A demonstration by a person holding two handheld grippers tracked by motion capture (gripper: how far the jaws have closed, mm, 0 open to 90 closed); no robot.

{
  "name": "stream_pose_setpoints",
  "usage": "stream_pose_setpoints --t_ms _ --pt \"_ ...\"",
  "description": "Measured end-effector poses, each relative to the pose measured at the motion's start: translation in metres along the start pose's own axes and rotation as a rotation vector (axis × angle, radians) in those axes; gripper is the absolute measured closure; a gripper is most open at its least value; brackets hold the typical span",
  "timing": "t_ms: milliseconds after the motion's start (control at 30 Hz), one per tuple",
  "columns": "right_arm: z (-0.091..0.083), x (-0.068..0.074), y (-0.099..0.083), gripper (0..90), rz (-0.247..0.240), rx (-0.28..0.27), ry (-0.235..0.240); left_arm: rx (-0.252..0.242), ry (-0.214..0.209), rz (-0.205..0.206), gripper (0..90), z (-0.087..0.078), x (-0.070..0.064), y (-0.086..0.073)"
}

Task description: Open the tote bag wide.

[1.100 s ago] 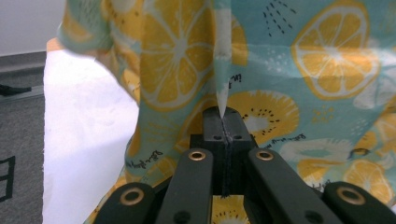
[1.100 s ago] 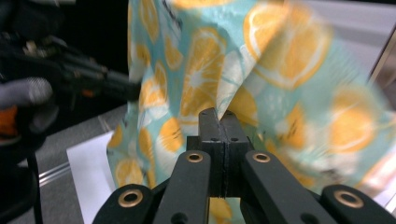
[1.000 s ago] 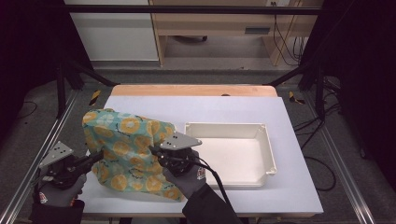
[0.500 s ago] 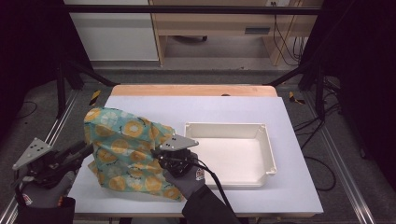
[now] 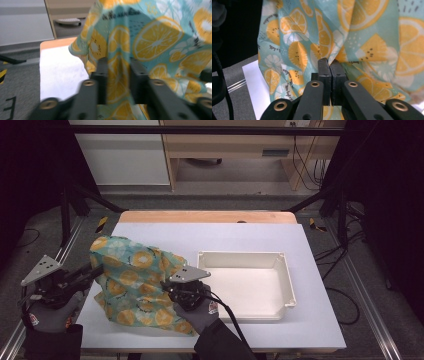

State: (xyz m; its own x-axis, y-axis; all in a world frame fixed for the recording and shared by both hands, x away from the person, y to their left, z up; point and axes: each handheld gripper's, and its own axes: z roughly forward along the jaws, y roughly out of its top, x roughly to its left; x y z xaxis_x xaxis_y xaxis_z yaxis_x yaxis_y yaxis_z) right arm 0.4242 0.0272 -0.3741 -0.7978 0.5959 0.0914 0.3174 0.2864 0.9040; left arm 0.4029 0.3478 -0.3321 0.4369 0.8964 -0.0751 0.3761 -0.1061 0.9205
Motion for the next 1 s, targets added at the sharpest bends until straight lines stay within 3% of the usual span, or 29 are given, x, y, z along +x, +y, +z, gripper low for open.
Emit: stream_pose_setpoints --t_ms 167,467,600,700,800,900,933,967,1000 --pt "-0.008 0.000 0.005 79.6 -0.006 -0.026 0.006 0.007 -0.004 -0.003 87.9 -0.001 0.001 -0.004" --pt "-0.033 -0.009 0.031 60.7 -0.004 -0.143 -0.052 0.001 -0.010 0.013 89.4 -0.005 -0.002 -0.006" --pt "-0.033 -0.013 0.039 47.7 -0.007 -0.186 -0.085 -0.005 -0.012 0.018 89.6 -0.008 -0.003 -0.007" --pt "-0.027 -0.014 0.042 44.5 -0.018 -0.194 -0.103 -0.007 -0.016 0.022 89.6 -0.009 -0.003 -0.009" --pt "-0.021 -0.018 0.043 53.4 -0.040 -0.171 -0.124 -0.007 -0.018 0.022 89.6 -0.010 -0.004 -0.010" --pt "-0.018 -0.020 0.042 71.6 -0.042 -0.138 -0.134 -0.009 -0.018 0.024 89.6 -0.011 -0.004 -0.011" --pt "-0.018 -0.020 0.042 71.6 -0.042 -0.138 -0.134 -0.009 -0.018 0.024 89.6 -0.011 -0.004 -0.011" --pt "-0.019 -0.019 0.041 84.7 -0.040 -0.125 -0.130 -0.011 -0.020 0.023 89.6 -0.011 -0.004 -0.010" --pt "-0.019 -0.019 0.041 88.0 -0.043 -0.126 -0.134 -0.012 -0.020 0.023 89.6 -0.011 -0.004 -0.011"
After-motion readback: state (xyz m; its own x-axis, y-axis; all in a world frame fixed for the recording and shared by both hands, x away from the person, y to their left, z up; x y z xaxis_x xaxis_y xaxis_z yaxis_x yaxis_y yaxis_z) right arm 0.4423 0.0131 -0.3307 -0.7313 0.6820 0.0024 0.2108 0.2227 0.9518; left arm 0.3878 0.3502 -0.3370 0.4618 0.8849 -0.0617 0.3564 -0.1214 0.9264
